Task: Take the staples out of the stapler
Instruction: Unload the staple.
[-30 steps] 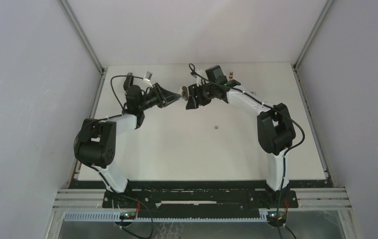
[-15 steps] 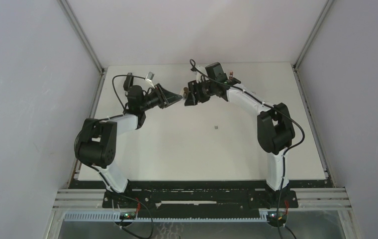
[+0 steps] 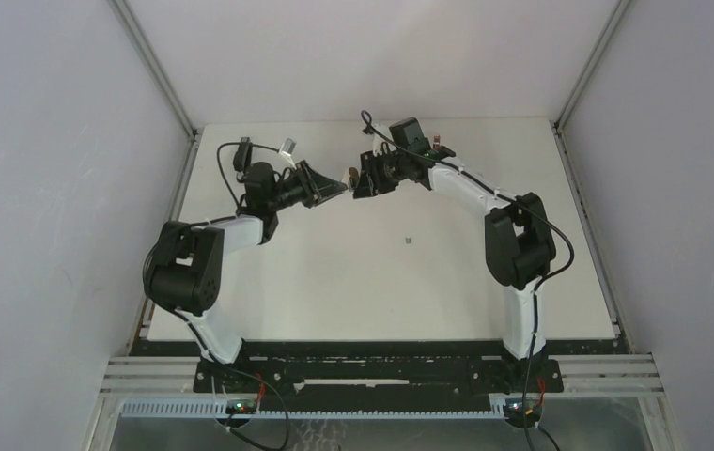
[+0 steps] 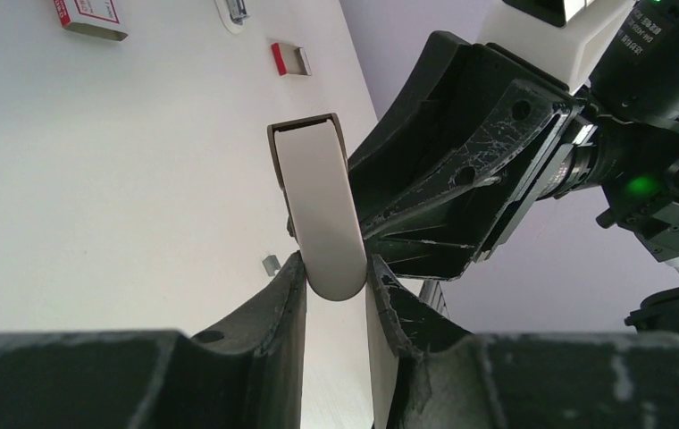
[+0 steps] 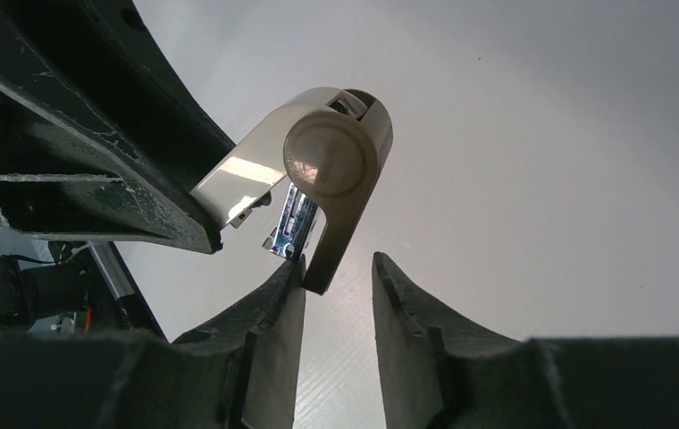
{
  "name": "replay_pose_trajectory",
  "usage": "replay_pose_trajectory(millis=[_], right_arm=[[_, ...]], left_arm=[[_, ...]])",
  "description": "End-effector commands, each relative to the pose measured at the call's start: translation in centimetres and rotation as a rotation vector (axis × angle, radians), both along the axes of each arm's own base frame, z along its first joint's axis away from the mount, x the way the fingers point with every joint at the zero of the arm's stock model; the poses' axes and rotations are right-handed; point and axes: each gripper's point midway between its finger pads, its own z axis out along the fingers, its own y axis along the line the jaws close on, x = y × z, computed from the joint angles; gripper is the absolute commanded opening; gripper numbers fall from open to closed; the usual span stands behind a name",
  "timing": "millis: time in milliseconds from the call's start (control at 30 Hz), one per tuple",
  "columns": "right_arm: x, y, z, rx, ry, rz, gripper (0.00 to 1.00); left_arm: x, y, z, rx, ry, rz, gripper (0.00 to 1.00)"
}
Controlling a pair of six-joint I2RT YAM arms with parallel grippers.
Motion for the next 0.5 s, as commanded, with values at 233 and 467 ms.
replay_pose_trajectory(millis=[233,467], right_arm=[[1.53,0.51,1.51,0.014,-0.062,0.006,0.15],[1.69,0.26,1.05,-0.054,-0.114,0.008,0.04]], left_arm=[[-0.68,-1.28,-0.24,0.025,-0.029,-0.057,0.00],[-0.70,-1.34,-0.60,0.034,-0.021,-0.060,0.00]])
